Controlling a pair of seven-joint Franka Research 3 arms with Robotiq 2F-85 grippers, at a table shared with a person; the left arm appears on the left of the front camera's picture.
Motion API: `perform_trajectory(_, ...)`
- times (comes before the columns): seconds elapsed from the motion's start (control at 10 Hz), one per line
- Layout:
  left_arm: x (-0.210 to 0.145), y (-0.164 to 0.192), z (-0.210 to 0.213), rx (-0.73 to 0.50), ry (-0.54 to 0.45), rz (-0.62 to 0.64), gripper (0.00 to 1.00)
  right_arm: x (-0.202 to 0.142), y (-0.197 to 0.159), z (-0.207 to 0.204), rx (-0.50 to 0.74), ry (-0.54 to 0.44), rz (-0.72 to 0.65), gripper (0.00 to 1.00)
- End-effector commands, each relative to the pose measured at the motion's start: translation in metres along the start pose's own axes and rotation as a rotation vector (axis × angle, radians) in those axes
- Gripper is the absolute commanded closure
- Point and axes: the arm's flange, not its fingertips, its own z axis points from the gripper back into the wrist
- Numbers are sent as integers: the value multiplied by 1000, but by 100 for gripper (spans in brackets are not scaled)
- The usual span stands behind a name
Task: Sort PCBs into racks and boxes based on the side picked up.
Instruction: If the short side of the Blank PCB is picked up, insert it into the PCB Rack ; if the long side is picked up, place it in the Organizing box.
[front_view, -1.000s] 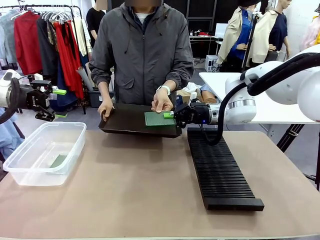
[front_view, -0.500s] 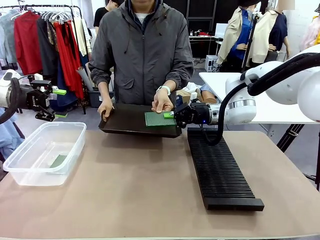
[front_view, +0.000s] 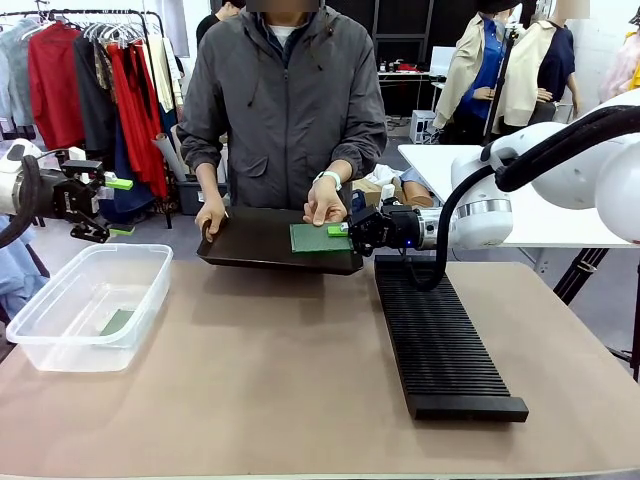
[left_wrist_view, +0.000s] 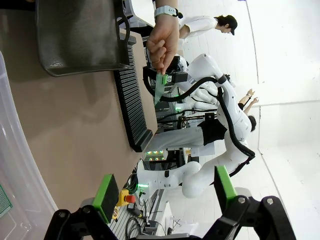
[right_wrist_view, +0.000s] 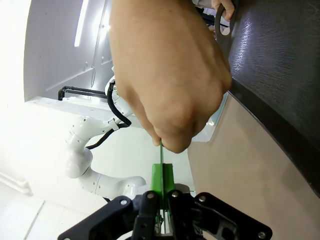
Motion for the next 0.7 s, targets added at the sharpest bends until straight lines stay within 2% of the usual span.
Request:
perform_trajectory(0.0,0,-2,0,3,0,-1,0,1,2,-2,2,1,5,100)
perform_trajectory(0.6,0,-2,0,3,0,-1,0,1,2,-2,2,1,5,100)
